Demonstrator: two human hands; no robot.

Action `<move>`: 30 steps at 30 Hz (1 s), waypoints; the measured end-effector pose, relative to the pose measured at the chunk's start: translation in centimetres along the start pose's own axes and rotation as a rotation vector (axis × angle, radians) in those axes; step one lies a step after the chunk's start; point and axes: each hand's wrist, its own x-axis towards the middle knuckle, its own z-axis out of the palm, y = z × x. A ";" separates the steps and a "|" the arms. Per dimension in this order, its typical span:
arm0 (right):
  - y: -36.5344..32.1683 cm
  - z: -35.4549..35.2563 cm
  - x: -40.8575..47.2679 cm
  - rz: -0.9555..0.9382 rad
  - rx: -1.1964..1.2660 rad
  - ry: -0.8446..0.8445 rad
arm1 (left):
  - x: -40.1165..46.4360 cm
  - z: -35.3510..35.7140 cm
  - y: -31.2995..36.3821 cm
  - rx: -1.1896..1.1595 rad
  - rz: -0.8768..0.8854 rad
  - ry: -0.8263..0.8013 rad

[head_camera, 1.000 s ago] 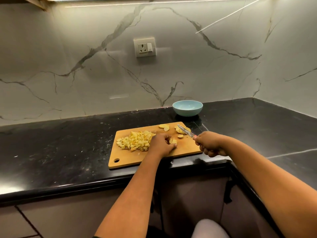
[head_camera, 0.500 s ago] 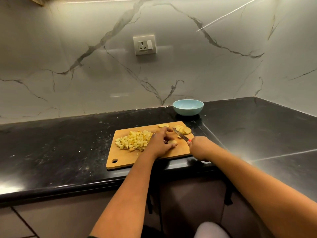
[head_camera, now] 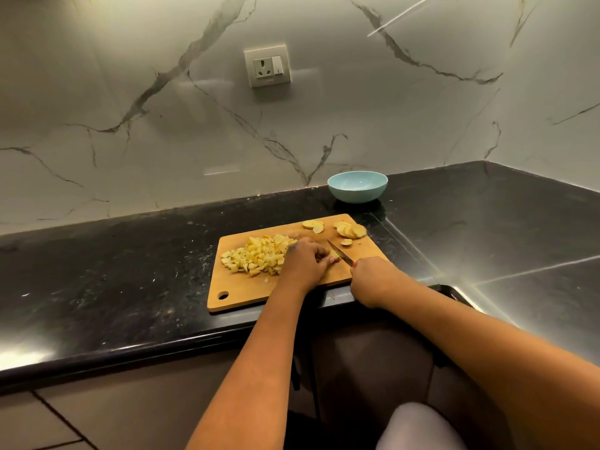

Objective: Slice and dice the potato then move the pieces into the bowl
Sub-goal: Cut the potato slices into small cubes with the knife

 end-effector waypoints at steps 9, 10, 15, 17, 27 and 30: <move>-1.1 -0.4 -1.3 0.043 0.026 0.007 | 0.2 0.5 -0.5 -0.003 0.030 0.019; -1.3 -0.4 -1.3 0.053 0.043 0.014 | 0.3 0.6 -0.5 -0.003 0.032 0.021; -1.7 -1.7 -1.2 0.063 -0.018 -0.092 | 0.3 0.6 -0.5 0.004 0.028 0.014; -1.4 -2.4 -1.7 0.056 -0.062 -0.138 | 0.3 0.4 -0.3 0.007 0.016 0.011; 1.2 -6.3 -4.4 -0.021 -0.193 -0.115 | -0.6 -0.3 -0.1 -0.058 -0.033 0.021; 1.6 -6.4 -3.3 -0.035 -0.080 0.002 | -1.0 -0.3 -0.1 -0.033 -0.011 0.028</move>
